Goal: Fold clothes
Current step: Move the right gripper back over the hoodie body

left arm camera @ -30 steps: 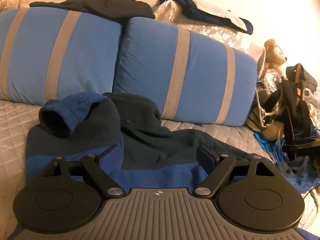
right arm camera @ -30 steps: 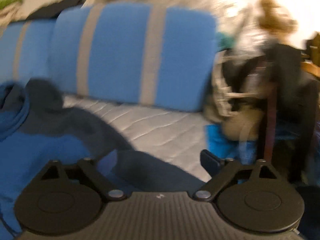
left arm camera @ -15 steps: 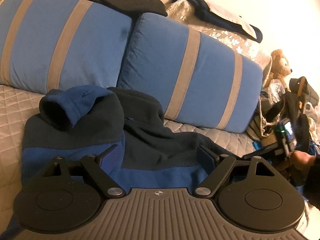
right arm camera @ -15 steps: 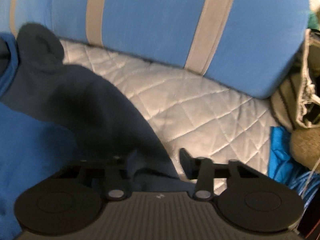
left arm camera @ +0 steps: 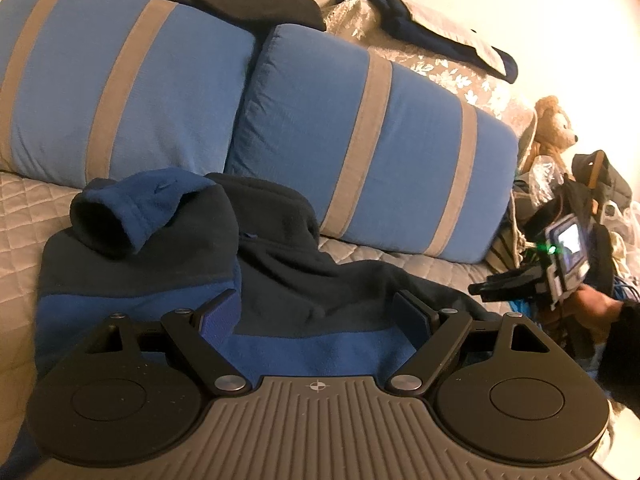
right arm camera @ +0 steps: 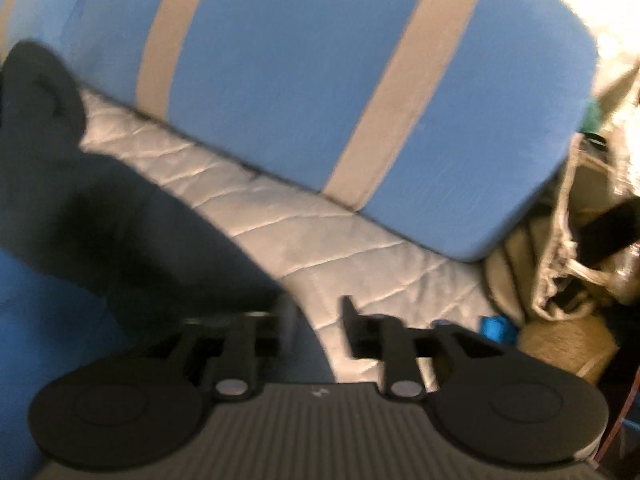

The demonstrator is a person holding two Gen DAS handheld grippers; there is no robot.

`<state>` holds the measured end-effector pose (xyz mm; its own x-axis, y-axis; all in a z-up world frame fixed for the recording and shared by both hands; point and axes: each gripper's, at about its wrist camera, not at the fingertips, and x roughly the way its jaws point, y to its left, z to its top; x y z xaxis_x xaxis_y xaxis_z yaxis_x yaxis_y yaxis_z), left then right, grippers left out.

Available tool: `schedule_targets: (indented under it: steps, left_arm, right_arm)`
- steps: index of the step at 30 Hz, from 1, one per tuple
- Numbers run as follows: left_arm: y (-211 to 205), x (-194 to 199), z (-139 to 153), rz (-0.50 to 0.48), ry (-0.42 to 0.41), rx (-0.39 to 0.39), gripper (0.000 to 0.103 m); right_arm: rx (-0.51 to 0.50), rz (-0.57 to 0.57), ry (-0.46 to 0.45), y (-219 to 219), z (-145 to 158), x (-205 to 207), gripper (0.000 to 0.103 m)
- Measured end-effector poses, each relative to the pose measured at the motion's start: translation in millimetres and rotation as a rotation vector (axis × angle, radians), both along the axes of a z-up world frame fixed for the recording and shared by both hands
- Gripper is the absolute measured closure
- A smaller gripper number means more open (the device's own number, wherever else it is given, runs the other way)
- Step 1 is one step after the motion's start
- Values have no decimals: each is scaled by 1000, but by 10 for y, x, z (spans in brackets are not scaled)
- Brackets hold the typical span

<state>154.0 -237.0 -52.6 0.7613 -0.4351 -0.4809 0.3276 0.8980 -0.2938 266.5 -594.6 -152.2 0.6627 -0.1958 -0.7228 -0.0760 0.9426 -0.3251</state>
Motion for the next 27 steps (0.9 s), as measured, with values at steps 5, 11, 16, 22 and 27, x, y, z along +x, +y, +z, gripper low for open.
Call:
schedule_targets:
  steps: [5,11,16,22,27]
  left_arm:
    - [5,-52,73,24,-59,26,19]
    - [100,-135,402,61,-70,46,19]
    - [255,-206,952,46,-128,98,19]
    - [620,-176,1569,90,-200,91,19]
    - [898,38,1732,157,-193,77,19]
  right_arm:
    - [78,-6,-72,31,427,-204,12]
    - [240,10,-208,201,1160,-518,2]
    - [337,32,-281,518,1536,-683,0]
    - [446,60,-362,919,1948,-870,0]
    - [509,87,-377,1308,2047,-911,0]
